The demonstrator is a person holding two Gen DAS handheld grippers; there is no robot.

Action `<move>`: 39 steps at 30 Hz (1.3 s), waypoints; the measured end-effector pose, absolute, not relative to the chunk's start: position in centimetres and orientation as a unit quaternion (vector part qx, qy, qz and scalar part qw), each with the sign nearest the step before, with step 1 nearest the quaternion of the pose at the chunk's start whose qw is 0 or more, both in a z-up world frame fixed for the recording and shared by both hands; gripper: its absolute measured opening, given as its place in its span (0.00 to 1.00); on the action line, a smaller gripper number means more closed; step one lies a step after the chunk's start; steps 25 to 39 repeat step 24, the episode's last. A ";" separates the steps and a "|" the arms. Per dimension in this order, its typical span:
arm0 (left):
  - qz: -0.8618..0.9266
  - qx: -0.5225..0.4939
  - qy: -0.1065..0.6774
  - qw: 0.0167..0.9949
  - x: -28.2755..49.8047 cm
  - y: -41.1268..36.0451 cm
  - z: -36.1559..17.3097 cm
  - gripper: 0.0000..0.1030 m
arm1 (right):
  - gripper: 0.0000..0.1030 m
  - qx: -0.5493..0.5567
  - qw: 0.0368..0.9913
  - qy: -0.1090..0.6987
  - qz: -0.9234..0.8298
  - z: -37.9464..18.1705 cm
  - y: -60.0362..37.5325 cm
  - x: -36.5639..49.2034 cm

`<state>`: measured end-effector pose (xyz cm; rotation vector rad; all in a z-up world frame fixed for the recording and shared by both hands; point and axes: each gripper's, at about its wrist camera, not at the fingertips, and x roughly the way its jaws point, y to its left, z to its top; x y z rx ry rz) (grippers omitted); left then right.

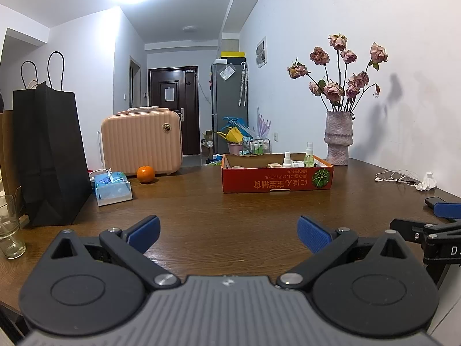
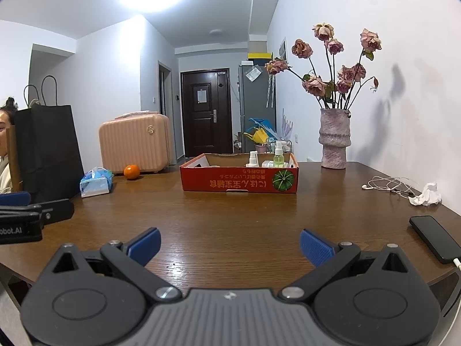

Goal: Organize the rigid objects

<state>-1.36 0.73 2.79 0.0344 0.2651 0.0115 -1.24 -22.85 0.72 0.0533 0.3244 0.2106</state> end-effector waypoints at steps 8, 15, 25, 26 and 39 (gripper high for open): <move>0.006 0.017 0.132 0.991 -1.3 0.8 2.9 1.00 | 1.00 0.029 0.981 0.161 0.102 0.8 -23.0 -1.3; 0.008 0.017 0.130 0.991 -1.4 0.8 2.9 1.00 | 1.00 0.029 0.981 0.160 0.103 0.8 -23.0 -1.3; 0.012 0.016 0.124 0.992 -1.6 0.7 3.1 1.00 | 1.00 0.030 0.981 0.160 0.102 0.8 -23.0 -1.2; 0.012 0.016 0.124 0.992 -1.6 0.7 3.1 1.00 | 1.00 0.030 0.981 0.160 0.102 0.8 -23.0 -1.2; 0.012 0.016 0.124 0.992 -1.6 0.7 3.1 1.00 | 1.00 0.030 0.981 0.160 0.102 0.8 -23.0 -1.2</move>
